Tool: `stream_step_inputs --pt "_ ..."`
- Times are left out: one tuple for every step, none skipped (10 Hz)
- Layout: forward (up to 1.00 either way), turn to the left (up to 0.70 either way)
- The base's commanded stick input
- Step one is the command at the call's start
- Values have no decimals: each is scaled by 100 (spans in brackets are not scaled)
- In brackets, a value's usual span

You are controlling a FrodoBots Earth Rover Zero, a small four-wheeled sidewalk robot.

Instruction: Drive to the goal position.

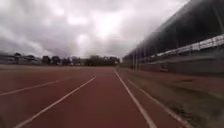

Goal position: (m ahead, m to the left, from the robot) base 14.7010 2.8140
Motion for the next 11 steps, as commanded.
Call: stream_step_inputs --pt "70 0" --pt "70 0" --pt "70 0" --pt "70 0" --pt "70 0" --pt "70 0" --pt "70 0" --pt "70 0" --pt "70 0" --pt "70 0" --pt "70 -12"
